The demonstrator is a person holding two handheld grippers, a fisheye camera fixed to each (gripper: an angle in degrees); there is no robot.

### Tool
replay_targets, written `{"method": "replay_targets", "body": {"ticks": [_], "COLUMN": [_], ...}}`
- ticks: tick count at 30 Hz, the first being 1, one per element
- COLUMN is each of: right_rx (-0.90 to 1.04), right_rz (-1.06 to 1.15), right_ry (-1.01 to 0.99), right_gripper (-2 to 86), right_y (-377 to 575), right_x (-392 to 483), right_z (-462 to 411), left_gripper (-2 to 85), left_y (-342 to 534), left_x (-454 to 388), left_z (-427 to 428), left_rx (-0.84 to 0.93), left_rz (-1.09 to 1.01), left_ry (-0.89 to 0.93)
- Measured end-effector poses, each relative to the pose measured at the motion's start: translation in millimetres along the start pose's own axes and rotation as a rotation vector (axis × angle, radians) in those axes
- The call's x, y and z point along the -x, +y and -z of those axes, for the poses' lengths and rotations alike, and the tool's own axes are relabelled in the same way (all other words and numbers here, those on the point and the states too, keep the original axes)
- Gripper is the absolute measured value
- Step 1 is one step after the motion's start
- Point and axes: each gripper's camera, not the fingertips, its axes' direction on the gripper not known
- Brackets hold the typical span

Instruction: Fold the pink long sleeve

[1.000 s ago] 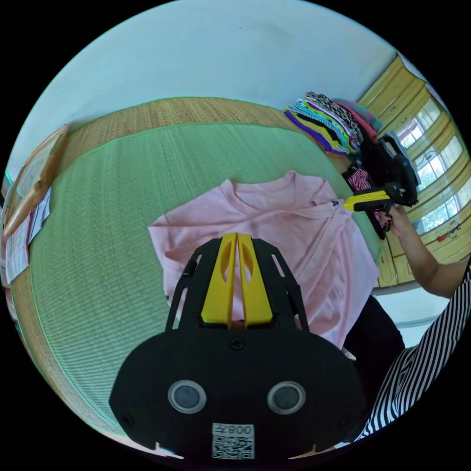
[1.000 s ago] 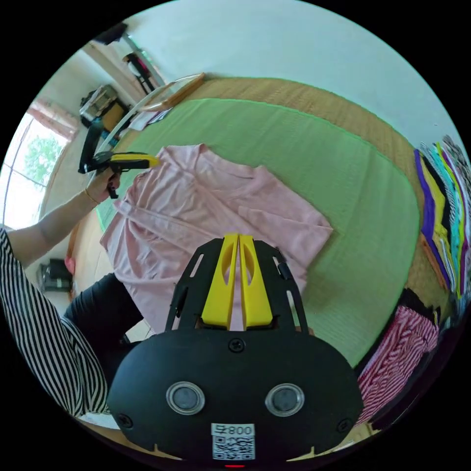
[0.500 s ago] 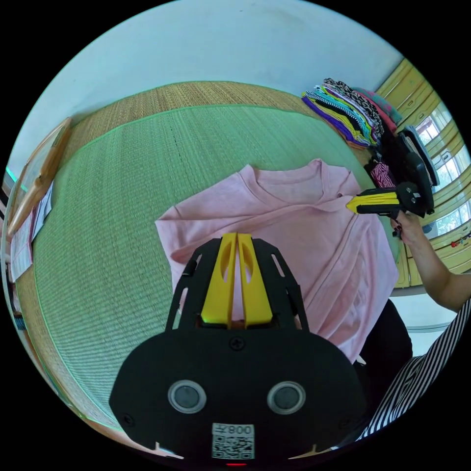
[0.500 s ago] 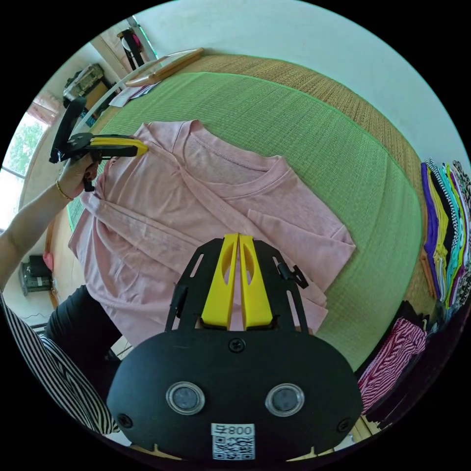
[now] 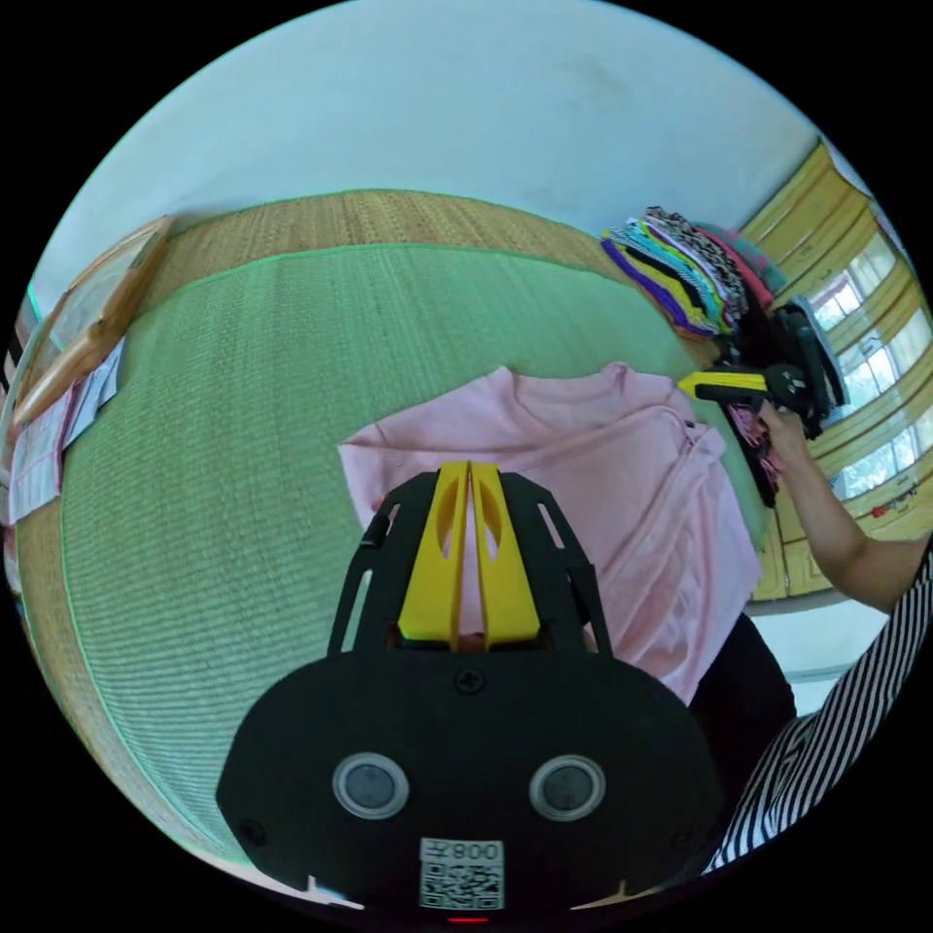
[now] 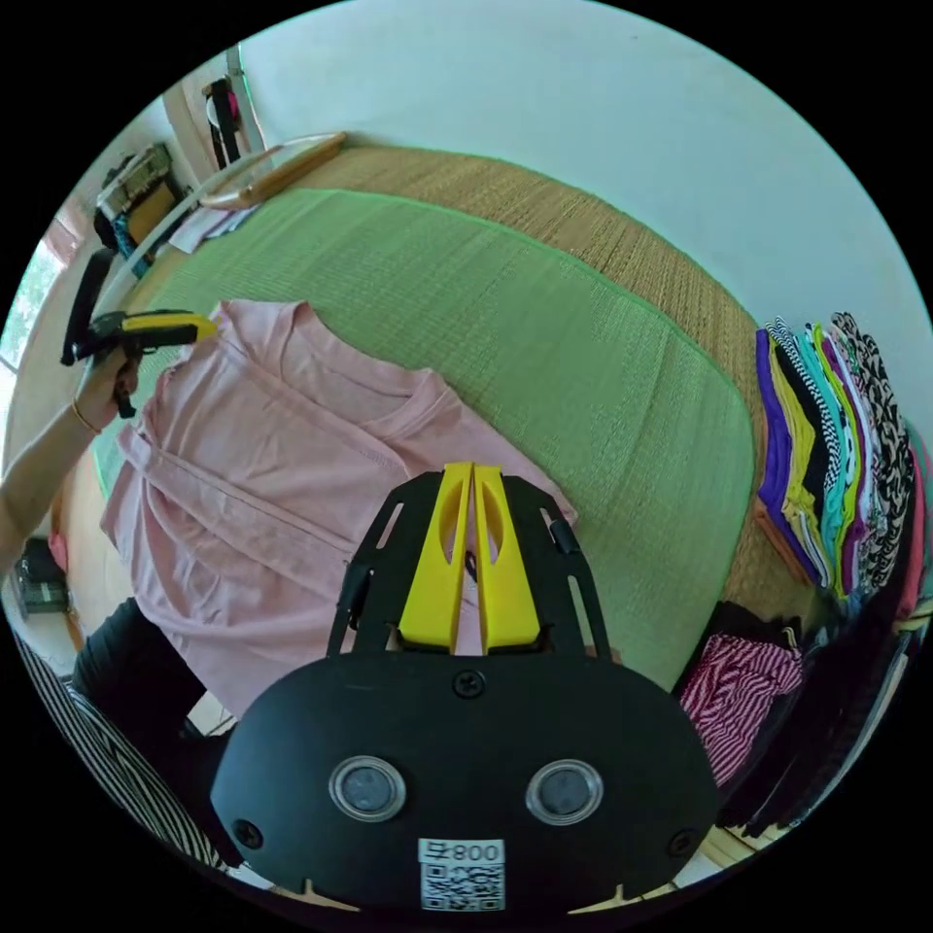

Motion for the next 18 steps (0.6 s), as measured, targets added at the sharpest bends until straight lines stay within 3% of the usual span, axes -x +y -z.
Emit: {"method": "replay_targets", "body": {"ticks": [4,10,18], "right_rx": [-0.032,0.013,0.207], "right_rz": [0.005,0.076,0.100], "right_ry": [-0.021,-0.182,0.151], "right_gripper": [0.3,-0.1,0.0], "right_y": [36.8,51.7,32.7], "right_x": [1.8,19.5,19.0], "right_z": [12.9,-2.8,-56.1], "left_gripper": [2.3,2.8,1.9], "left_y": [41.7,83.0,96.0], "left_x": [-6.8,7.7,9.9], "left_z": [13.0,15.9,19.0], "left_rx": [0.004,0.039,0.003], "left_rz": [-0.059,0.015,0.007], "left_ry": [0.093,0.157,0.151]}}
